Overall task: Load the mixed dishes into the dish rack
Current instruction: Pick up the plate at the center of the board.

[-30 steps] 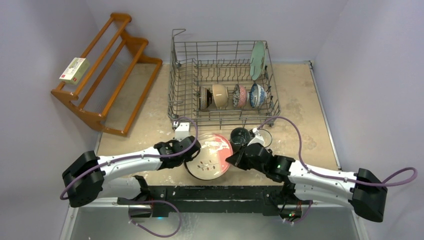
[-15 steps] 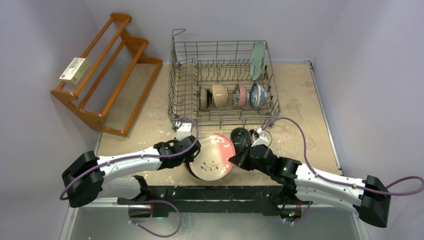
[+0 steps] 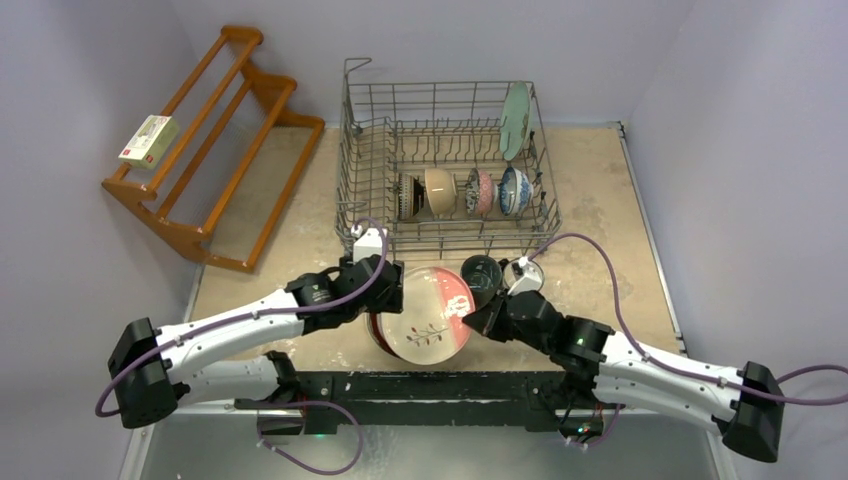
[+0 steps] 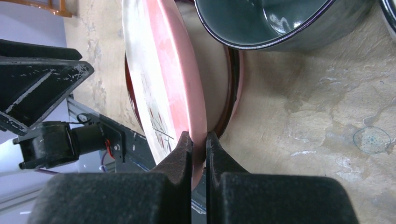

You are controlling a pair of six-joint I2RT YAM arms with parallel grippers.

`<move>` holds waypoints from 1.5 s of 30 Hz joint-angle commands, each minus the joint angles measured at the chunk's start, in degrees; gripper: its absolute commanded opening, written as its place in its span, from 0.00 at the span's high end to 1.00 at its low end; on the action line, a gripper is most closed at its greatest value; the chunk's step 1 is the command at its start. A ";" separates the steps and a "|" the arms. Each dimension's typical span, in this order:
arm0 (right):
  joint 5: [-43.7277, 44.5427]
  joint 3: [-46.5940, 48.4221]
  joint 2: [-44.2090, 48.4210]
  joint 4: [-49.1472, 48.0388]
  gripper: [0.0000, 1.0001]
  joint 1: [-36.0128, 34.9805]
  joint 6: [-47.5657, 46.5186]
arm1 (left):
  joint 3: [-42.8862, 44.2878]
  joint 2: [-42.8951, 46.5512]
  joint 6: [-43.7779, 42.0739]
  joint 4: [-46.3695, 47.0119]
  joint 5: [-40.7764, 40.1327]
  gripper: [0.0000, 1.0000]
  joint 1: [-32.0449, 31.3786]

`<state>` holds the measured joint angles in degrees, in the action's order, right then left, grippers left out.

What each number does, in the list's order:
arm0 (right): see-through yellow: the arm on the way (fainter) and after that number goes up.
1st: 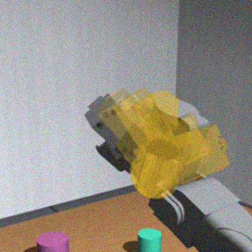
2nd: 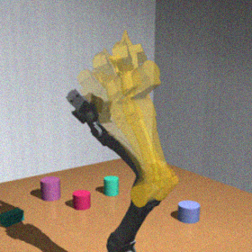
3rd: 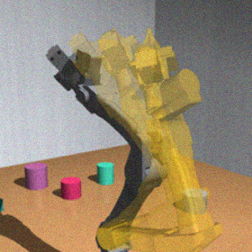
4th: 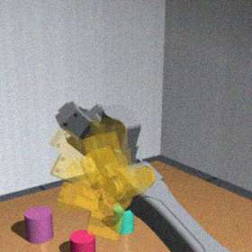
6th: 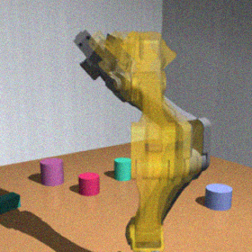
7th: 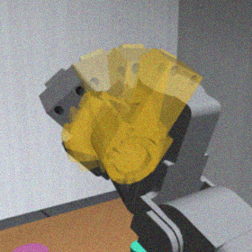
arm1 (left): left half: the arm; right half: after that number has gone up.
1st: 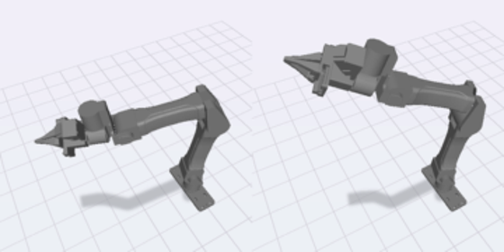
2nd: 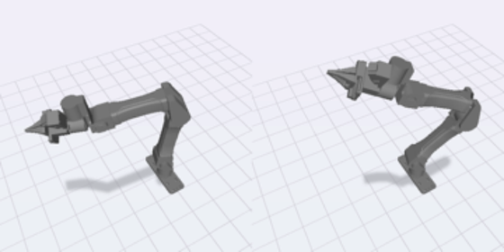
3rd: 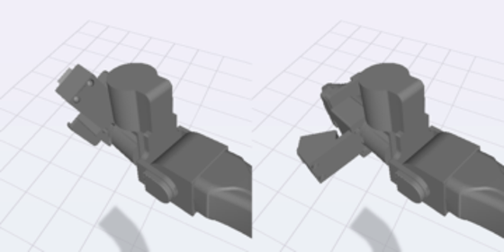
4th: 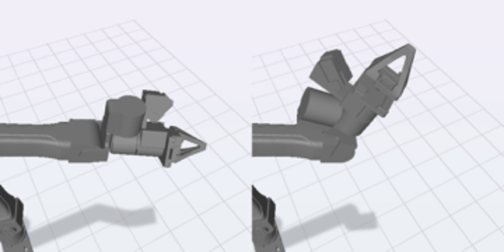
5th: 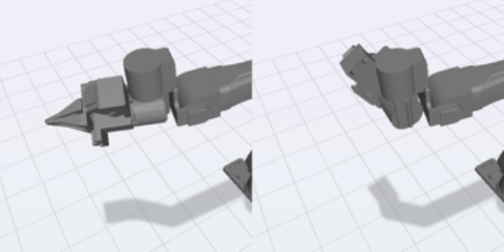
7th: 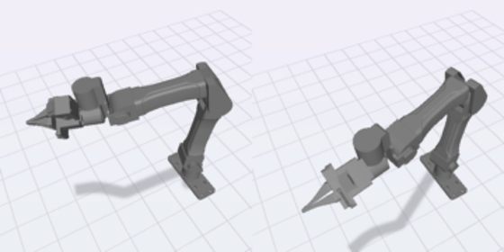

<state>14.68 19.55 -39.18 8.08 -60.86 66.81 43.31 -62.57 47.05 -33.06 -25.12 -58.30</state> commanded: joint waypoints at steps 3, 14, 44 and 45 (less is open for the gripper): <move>0.70 5.58 4.46 -4.34 1.00 -0.50 1.08 | 1.72 1.91 -2.41 -1.19 0.95 0.20 0.38; 1.00 9.10 9.43 -0.70 1.00 -0.53 -1.25 | -2.72 10.17 -7.89 7.12 24.54 0.16 13.81; -0.44 13.34 13.29 -4.91 1.00 -0.49 -5.98 | -16.38 12.45 3.53 32.12 75.96 0.30 33.52; -0.44 13.54 13.32 -5.07 1.00 -0.50 -6.11 | -16.82 12.53 4.24 32.17 76.41 0.32 33.52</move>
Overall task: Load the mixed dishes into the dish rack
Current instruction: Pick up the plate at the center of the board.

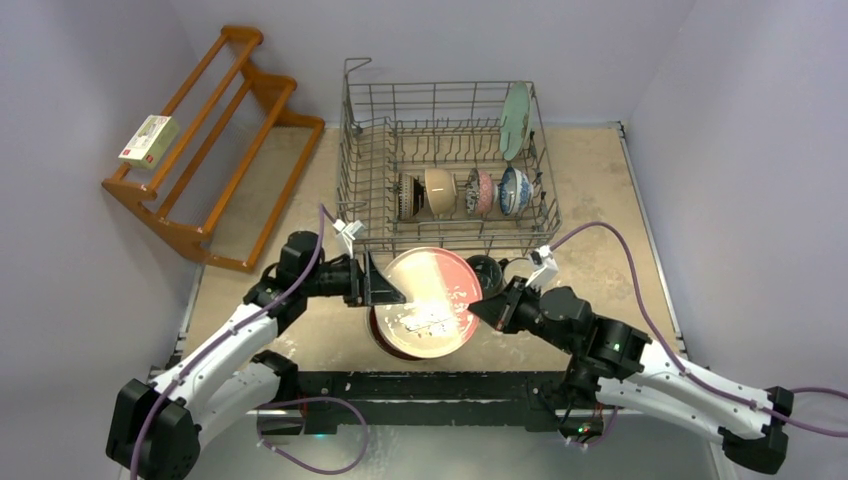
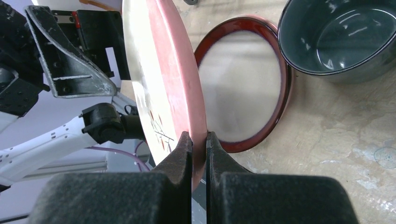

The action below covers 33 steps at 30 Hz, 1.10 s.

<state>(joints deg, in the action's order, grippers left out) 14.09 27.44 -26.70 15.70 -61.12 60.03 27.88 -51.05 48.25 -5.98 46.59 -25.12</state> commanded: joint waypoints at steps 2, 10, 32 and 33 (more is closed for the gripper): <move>0.24 6.07 0.85 -12.79 1.00 -0.24 0.53 | -2.03 1.43 4.22 8.51 5.42 0.37 0.35; 0.24 6.31 1.23 -12.57 1.00 -0.19 0.82 | -5.53 2.10 11.35 19.33 8.33 0.80 0.34; 0.30 3.50 3.10 -11.49 0.64 -0.24 1.25 | -6.60 6.92 21.53 41.41 8.43 1.00 0.42; 0.14 3.43 2.81 -11.69 0.57 -0.28 1.08 | -6.40 7.25 22.34 43.06 8.50 1.00 0.38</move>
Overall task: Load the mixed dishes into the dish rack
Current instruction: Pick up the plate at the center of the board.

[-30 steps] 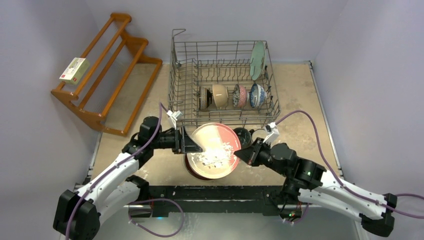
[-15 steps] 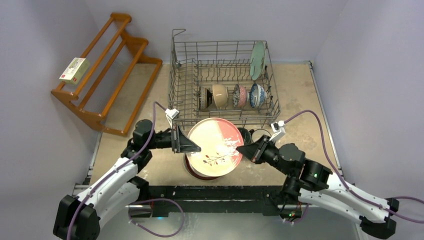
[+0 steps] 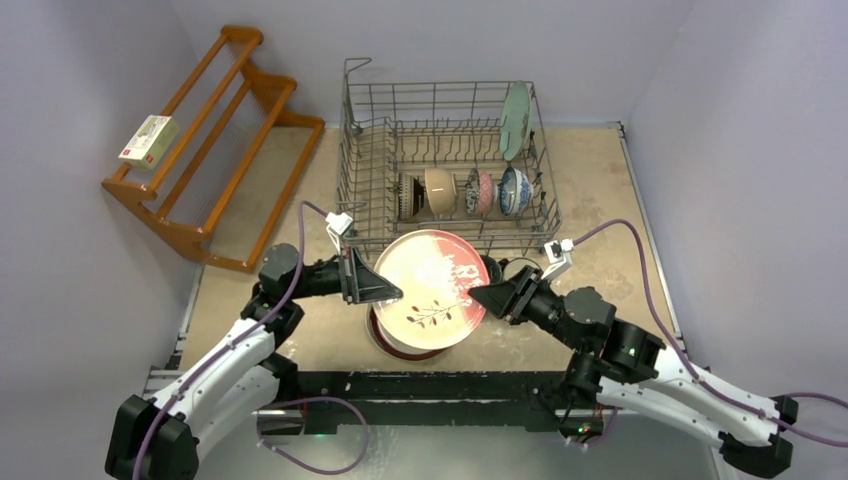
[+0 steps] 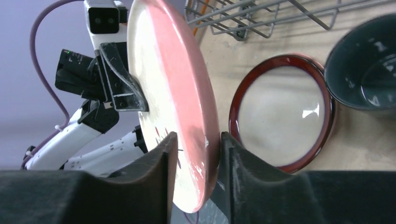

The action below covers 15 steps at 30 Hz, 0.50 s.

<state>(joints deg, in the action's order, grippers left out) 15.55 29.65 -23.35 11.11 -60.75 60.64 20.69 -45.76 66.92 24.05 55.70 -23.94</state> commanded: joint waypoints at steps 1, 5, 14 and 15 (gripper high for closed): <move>-1.66 1.21 -0.86 -7.32 0.53 -0.60 0.32 | 1.06 2.40 4.28 14.47 -0.67 1.00 -0.80; -2.64 0.97 -1.74 -8.00 0.42 -0.63 0.00 | 2.59 3.54 4.55 16.26 -0.76 1.00 -0.80; -8.42 -3.24 0.93 -20.94 0.42 -0.64 -0.89 | 3.60 3.69 6.38 20.30 -0.61 1.00 -0.80; -9.02 -3.73 1.21 -22.44 0.43 -0.60 -0.91 | 3.75 3.69 6.38 20.39 -0.74 1.00 -0.80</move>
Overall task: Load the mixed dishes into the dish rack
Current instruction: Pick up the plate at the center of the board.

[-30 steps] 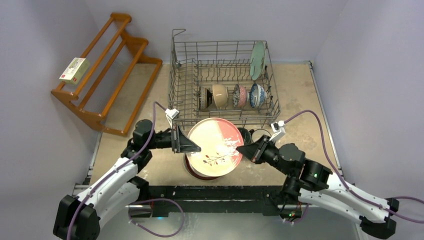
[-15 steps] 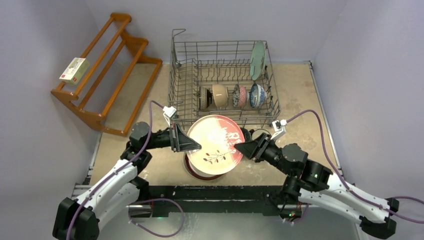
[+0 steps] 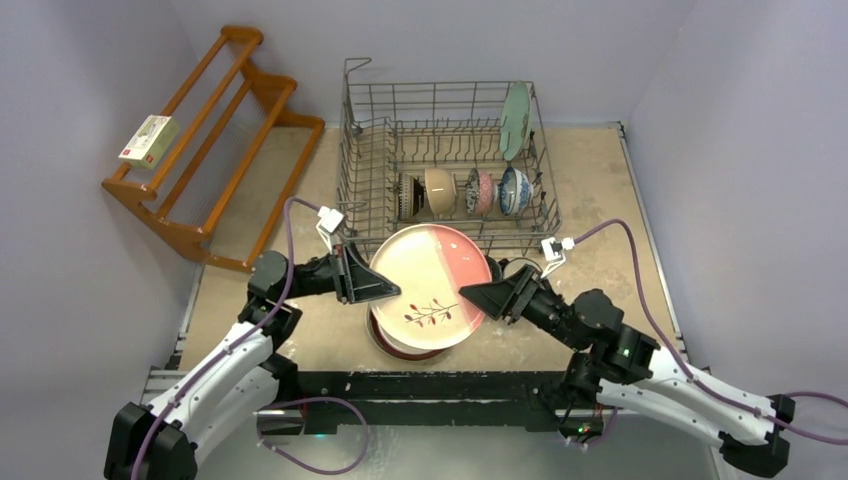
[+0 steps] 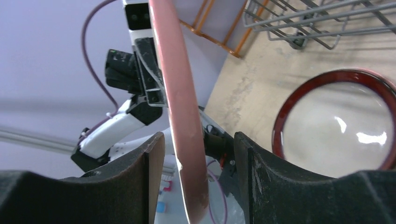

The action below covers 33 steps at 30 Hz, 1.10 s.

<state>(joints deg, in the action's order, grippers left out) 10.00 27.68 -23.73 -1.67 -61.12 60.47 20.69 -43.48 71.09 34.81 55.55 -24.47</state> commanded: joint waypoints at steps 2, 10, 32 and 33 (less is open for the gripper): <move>-4.21 -2.25 1.41 -11.70 0.45 -0.26 -1.00 | 4.06 1.33 2.36 9.84 -0.77 1.00 -0.22; -2.97 -0.88 -2.75 -15.57 0.66 -0.25 -4.07 | 3.51 0.44 3.13 11.68 -1.17 1.00 -0.23; 0.86 4.20 -3.83 -14.12 1.00 -0.25 -8.24 | 10.16 0.32 -16.79 -19.46 -8.09 0.47 -0.23; 1.04 4.74 -4.13 -13.76 1.00 -0.27 -8.60 | 10.93 0.27 -18.67 -23.15 -9.35 0.43 -0.23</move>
<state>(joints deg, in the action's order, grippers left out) 8.84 26.83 -27.79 -11.77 -61.12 53.69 26.17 -44.29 63.22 24.84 52.01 -24.51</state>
